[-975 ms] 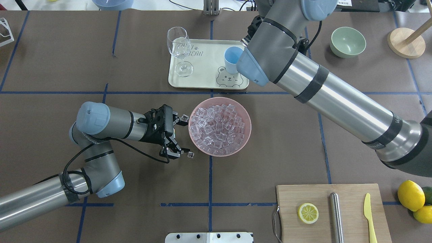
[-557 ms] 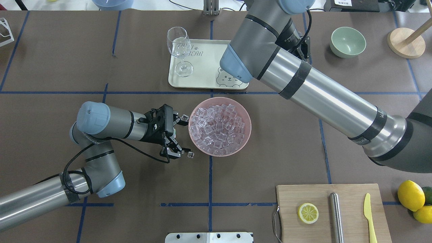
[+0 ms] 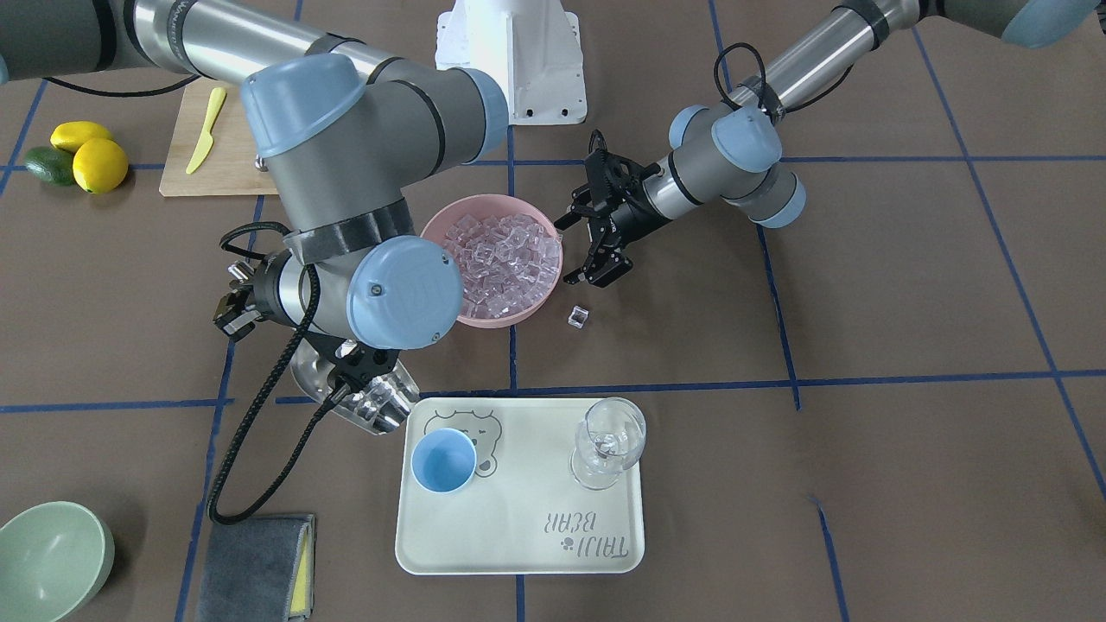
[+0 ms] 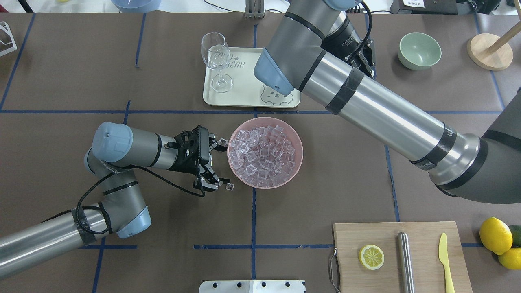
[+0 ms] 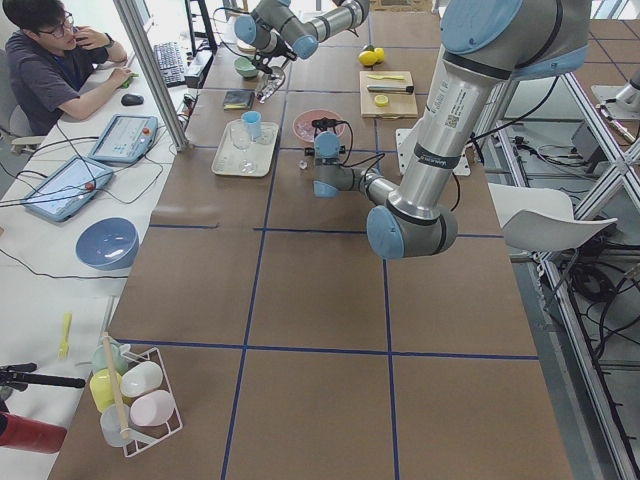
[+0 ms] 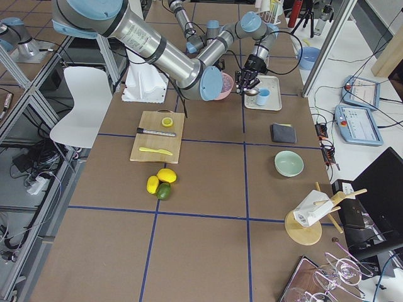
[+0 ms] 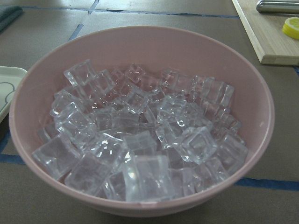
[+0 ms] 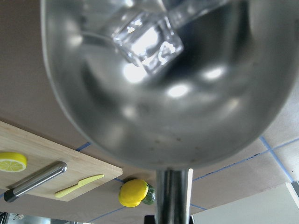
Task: Put ice in cup with scoop
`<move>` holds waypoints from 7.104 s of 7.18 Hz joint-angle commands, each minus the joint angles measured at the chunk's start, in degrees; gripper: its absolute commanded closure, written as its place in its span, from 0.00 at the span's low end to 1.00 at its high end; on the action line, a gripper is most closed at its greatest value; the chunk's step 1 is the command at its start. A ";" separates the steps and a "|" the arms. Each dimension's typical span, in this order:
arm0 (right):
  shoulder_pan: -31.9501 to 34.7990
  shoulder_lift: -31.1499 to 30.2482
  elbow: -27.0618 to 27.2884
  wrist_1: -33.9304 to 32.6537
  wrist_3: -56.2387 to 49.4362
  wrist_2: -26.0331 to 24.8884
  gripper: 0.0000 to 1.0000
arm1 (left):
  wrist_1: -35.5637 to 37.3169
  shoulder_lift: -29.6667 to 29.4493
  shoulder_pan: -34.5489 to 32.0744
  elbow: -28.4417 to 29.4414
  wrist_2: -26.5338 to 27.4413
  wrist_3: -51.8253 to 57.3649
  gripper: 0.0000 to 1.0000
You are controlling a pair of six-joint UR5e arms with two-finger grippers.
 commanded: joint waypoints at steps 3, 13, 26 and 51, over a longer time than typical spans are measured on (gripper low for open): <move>0.15 1.16 -1.23 -0.34 -0.62 -0.09 1.00 | 0.00 0.00 0.00 -0.01 0.00 0.00 0.00; 5.06 -0.51 0.69 -0.16 0.70 8.85 1.00 | -0.09 0.09 -0.09 -0.01 -0.09 0.00 0.00; 4.13 -55.51 51.50 20.70 39.75 30.50 1.00 | -0.53 0.09 -0.09 -0.01 0.00 -0.09 0.00; 35.78 -73.68 45.09 49.76 7.64 23.12 0.00 | -0.62 1.32 -0.88 -0.63 -0.18 -0.09 0.00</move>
